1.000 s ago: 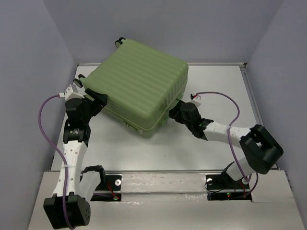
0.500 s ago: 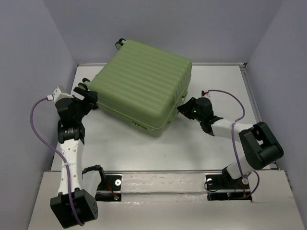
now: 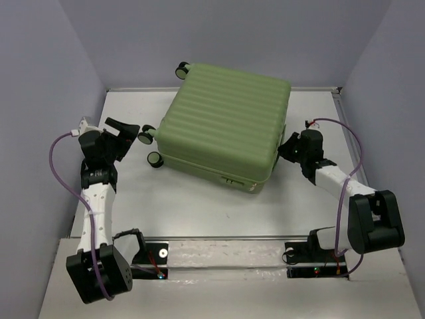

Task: Pack the luggage

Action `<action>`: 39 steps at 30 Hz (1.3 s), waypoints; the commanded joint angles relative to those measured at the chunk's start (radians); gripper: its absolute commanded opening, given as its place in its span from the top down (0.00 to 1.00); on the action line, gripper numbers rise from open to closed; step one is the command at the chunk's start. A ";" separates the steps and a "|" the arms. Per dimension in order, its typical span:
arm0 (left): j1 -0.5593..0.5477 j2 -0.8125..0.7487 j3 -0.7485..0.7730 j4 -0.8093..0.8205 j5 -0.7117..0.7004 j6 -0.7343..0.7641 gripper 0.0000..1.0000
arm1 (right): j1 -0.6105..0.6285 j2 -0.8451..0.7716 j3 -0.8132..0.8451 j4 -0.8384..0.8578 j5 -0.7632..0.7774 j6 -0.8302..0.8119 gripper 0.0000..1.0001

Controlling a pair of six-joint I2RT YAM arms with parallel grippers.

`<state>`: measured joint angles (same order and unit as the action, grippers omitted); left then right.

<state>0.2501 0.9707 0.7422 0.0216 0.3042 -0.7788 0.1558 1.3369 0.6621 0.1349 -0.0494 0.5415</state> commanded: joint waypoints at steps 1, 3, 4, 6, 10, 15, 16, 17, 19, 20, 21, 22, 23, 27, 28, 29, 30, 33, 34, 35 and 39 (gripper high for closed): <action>-0.017 -0.010 0.019 0.067 0.136 -0.050 0.01 | 0.002 -0.060 0.047 -0.040 0.002 -0.074 0.60; -0.021 -0.026 0.007 0.078 0.138 -0.063 0.01 | 0.002 -0.079 0.044 -0.055 0.006 -0.078 0.49; -0.025 -0.029 0.003 0.095 0.141 -0.077 0.01 | 0.002 -0.090 0.042 -0.070 0.005 -0.078 0.47; -0.031 -0.011 0.019 0.103 0.139 -0.083 0.01 | 0.002 -0.131 0.034 -0.096 -0.001 -0.074 0.42; -0.047 0.057 0.052 0.129 0.154 -0.105 0.01 | 0.002 -0.232 0.005 -0.132 -0.027 -0.071 0.41; -0.084 0.114 0.054 0.136 0.179 -0.105 0.01 | 0.002 -0.349 -0.021 -0.208 -0.046 -0.080 0.40; -0.089 0.105 0.037 0.146 0.170 -0.108 0.01 | 0.002 -0.381 -0.027 -0.227 -0.058 -0.080 0.40; -0.091 0.102 0.030 0.153 0.167 -0.118 0.01 | 0.002 -0.395 -0.032 -0.233 -0.064 -0.080 0.40; -0.091 0.105 0.022 0.172 0.161 -0.132 0.01 | 0.002 -0.424 -0.047 -0.245 -0.081 -0.071 0.40; -0.092 0.109 0.022 0.178 0.161 -0.140 0.01 | 0.002 -0.441 -0.053 -0.248 -0.090 -0.066 0.40; -0.095 0.117 0.025 0.185 0.161 -0.148 0.02 | 0.002 -0.471 -0.059 -0.250 -0.118 -0.063 0.40; -0.095 0.123 0.028 0.199 0.156 -0.163 0.02 | 0.002 -0.487 -0.064 -0.257 -0.131 -0.055 0.40; -0.095 0.137 0.029 0.208 0.157 -0.174 0.03 | 0.002 -0.516 -0.070 -0.262 -0.157 -0.054 0.40; -0.098 0.160 0.031 0.251 0.145 -0.214 0.08 | 0.014 -0.576 -0.085 -0.299 -0.205 -0.055 0.39; -0.098 0.167 0.029 0.264 0.144 -0.223 0.09 | 0.024 -0.600 -0.088 -0.314 -0.230 -0.057 0.38; -0.098 0.171 0.025 0.268 0.144 -0.229 0.12 | 0.036 -0.613 -0.100 -0.322 -0.234 -0.057 0.36; -0.100 0.172 0.020 0.277 0.142 -0.235 0.13 | 0.036 -0.625 -0.101 -0.327 -0.237 -0.055 0.35; -0.106 0.175 -0.003 0.314 0.134 -0.266 0.18 | 0.088 -0.662 -0.142 -0.321 -0.265 -0.028 0.34; -0.110 0.177 -0.009 0.334 0.131 -0.272 0.19 | 0.108 -0.670 -0.151 -0.314 -0.273 -0.022 0.34; -0.114 0.175 -0.023 0.343 0.130 -0.287 0.22 | 0.131 -0.674 -0.160 -0.304 -0.271 -0.012 0.34; -0.123 0.169 -0.050 0.389 0.121 -0.329 0.33 | 0.289 -0.694 -0.193 -0.279 -0.180 0.021 0.34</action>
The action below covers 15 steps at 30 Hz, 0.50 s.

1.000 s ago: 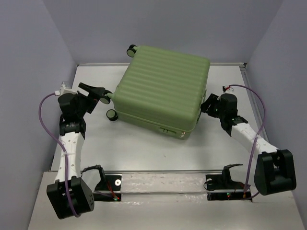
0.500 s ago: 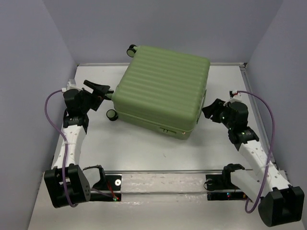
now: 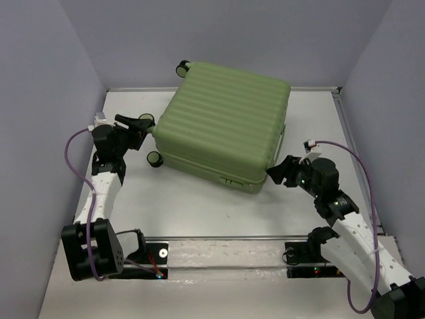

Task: Pack the luggage

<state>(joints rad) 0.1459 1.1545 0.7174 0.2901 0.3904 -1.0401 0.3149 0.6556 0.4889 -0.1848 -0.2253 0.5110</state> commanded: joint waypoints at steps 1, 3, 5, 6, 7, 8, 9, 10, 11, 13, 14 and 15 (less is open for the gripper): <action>-0.020 -0.018 -0.032 0.139 0.031 -0.075 0.35 | 0.192 -0.017 -0.035 0.048 0.018 0.058 0.34; -0.022 -0.022 -0.045 0.158 0.028 -0.087 0.40 | 0.242 -0.045 -0.064 0.091 0.059 0.073 0.34; -0.031 -0.029 -0.053 0.178 0.016 -0.095 0.48 | 0.279 -0.068 -0.097 0.113 0.076 0.096 0.34; -0.029 -0.032 -0.059 0.182 0.012 -0.094 0.57 | 0.279 -0.083 -0.104 0.120 0.075 0.100 0.34; -0.029 -0.035 -0.061 0.195 0.005 -0.087 0.65 | 0.292 -0.089 -0.114 0.139 0.072 0.103 0.34; -0.029 -0.038 -0.067 0.201 0.001 -0.084 0.70 | 0.305 -0.094 -0.116 0.146 0.069 0.103 0.35; -0.029 -0.038 -0.067 0.205 -0.002 -0.080 0.74 | 0.305 -0.093 -0.115 0.150 0.064 0.100 0.39; -0.029 -0.038 -0.067 0.213 -0.011 -0.068 0.78 | 0.315 -0.088 -0.108 0.142 0.067 0.089 0.40; -0.029 -0.038 -0.064 0.215 -0.018 -0.063 0.84 | 0.316 -0.083 -0.102 0.134 0.070 0.084 0.42; -0.029 -0.035 -0.062 0.215 -0.033 -0.055 0.87 | 0.326 -0.071 -0.087 0.119 0.064 0.075 0.42; -0.029 -0.030 -0.061 0.218 -0.047 -0.055 0.87 | 0.338 -0.068 -0.084 0.117 0.052 0.072 0.41; -0.029 -0.027 -0.061 0.219 -0.053 -0.054 0.83 | 0.339 -0.065 -0.082 0.114 0.049 0.070 0.38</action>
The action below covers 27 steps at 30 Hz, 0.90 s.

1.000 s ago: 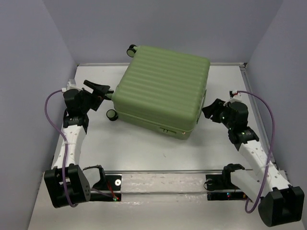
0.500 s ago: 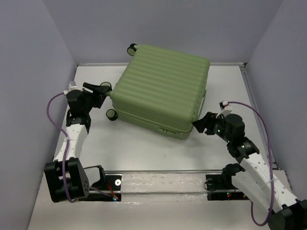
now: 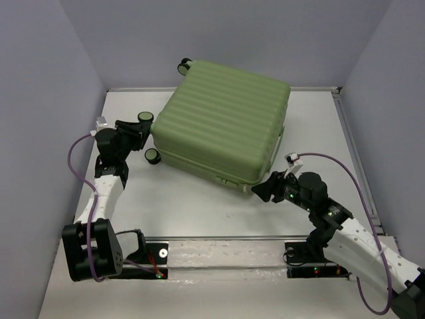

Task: Pack the luggage

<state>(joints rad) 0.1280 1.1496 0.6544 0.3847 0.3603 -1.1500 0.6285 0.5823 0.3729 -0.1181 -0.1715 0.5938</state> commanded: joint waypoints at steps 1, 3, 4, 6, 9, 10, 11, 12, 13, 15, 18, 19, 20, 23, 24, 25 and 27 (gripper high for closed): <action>-0.011 -0.018 0.004 0.129 -0.024 0.056 0.77 | 0.049 0.013 0.040 0.044 -0.006 -0.014 0.36; -0.011 -0.002 0.005 0.134 -0.017 0.059 0.41 | 0.072 0.030 0.049 0.034 -0.008 -0.018 0.30; -0.011 0.001 0.005 0.137 -0.020 0.059 0.31 | 0.085 0.037 0.052 0.031 -0.003 -0.020 0.28; -0.013 0.010 0.007 0.144 -0.018 0.062 0.17 | 0.128 0.060 0.069 0.026 0.026 -0.020 0.26; -0.011 0.025 0.011 0.154 -0.009 0.065 0.11 | 0.163 0.088 0.066 0.047 0.085 -0.008 0.26; -0.011 0.027 0.011 0.155 -0.009 0.065 0.10 | 0.180 0.096 0.066 0.057 0.095 0.000 0.26; -0.011 0.029 0.011 0.160 -0.011 0.068 0.09 | 0.192 0.103 0.061 0.072 0.108 0.004 0.26; -0.011 0.027 0.013 0.161 -0.012 0.070 0.05 | 0.221 0.112 0.048 0.093 0.144 0.009 0.27; -0.011 0.029 0.011 0.161 -0.015 0.072 0.04 | 0.233 0.119 0.043 0.142 0.162 0.014 0.29; -0.011 0.041 0.020 0.161 -0.020 0.075 0.04 | 0.270 0.131 0.026 0.182 0.240 0.024 0.34; -0.011 0.065 0.039 0.163 -0.015 0.073 0.05 | 0.316 0.165 0.018 0.271 0.320 0.034 0.38; -0.010 0.076 0.043 0.164 -0.015 0.072 0.05 | 0.335 0.175 0.017 0.287 0.348 0.034 0.39; -0.010 0.081 0.047 0.166 -0.018 0.069 0.06 | 0.353 0.180 0.017 0.302 0.378 0.034 0.39; -0.010 0.094 0.056 0.177 -0.024 0.062 0.11 | 0.415 0.198 0.023 0.327 0.499 0.032 0.39; -0.010 0.098 0.062 0.178 -0.024 0.056 0.12 | 0.425 0.203 0.024 0.330 0.541 0.031 0.39; -0.010 0.101 0.065 0.180 -0.026 0.053 0.12 | 0.434 0.211 0.029 0.330 0.553 0.031 0.39; -0.008 0.107 0.068 0.187 -0.027 0.047 0.13 | 0.448 0.229 0.035 0.324 0.582 0.032 0.39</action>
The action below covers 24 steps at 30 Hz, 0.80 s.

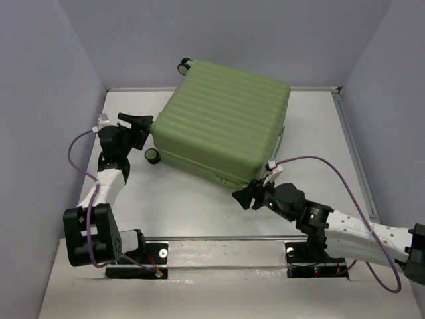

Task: Pack the luggage

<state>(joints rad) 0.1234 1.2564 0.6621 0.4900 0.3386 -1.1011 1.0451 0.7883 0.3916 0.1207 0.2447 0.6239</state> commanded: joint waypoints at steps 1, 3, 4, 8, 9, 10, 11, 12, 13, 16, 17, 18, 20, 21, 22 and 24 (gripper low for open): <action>-0.001 0.001 0.060 0.085 -0.006 -0.003 0.13 | 0.044 0.029 0.019 0.079 0.174 0.008 0.39; 0.002 0.006 0.067 0.087 -0.003 -0.008 0.11 | 0.055 0.054 0.032 0.047 0.209 0.020 0.39; 0.008 0.014 0.070 0.087 0.006 -0.008 0.10 | 0.070 0.063 0.036 0.040 0.229 0.023 0.39; 0.028 0.047 0.093 0.088 0.040 -0.025 0.11 | 0.096 0.065 0.043 0.027 0.268 0.031 0.39; 0.030 0.054 0.108 0.087 0.046 -0.026 0.12 | 0.105 0.065 0.050 0.007 0.292 0.034 0.39; 0.030 0.060 0.114 0.087 0.050 -0.026 0.12 | 0.105 0.066 0.053 -0.003 0.307 0.040 0.39; 0.032 0.069 0.119 0.085 0.054 -0.032 0.13 | 0.105 0.068 0.055 -0.009 0.318 0.039 0.38; 0.032 0.072 0.129 0.085 0.054 -0.034 0.16 | 0.105 0.069 0.056 -0.012 0.333 0.040 0.36; 0.032 0.077 0.134 0.085 0.054 -0.034 0.19 | 0.105 0.074 0.058 -0.016 0.340 0.045 0.35; 0.033 0.089 0.151 0.087 0.054 -0.039 0.29 | 0.105 0.089 0.061 -0.015 0.355 0.051 0.34; 0.032 0.093 0.152 0.087 0.054 -0.040 0.35 | 0.105 0.092 0.062 -0.013 0.357 0.053 0.34; 0.032 0.095 0.156 0.088 0.054 -0.040 0.38 | 0.105 0.097 0.062 -0.013 0.358 0.054 0.34; 0.033 0.100 0.157 0.096 0.060 -0.042 0.44 | 0.105 0.101 0.062 -0.013 0.361 0.062 0.34; 0.032 0.098 0.154 0.102 0.063 -0.042 0.57 | 0.105 0.100 0.061 -0.015 0.367 0.069 0.34; 0.032 0.098 0.149 0.102 0.063 -0.042 0.65 | 0.105 0.100 0.061 -0.016 0.372 0.069 0.34; 0.032 0.089 0.133 0.116 0.060 -0.034 0.90 | 0.105 0.094 0.059 -0.038 0.392 0.089 0.32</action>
<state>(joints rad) 0.1570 1.3632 0.7673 0.5068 0.3649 -1.1610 1.1408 0.8902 0.4099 0.0895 0.5568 0.6765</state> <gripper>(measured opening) 0.615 0.668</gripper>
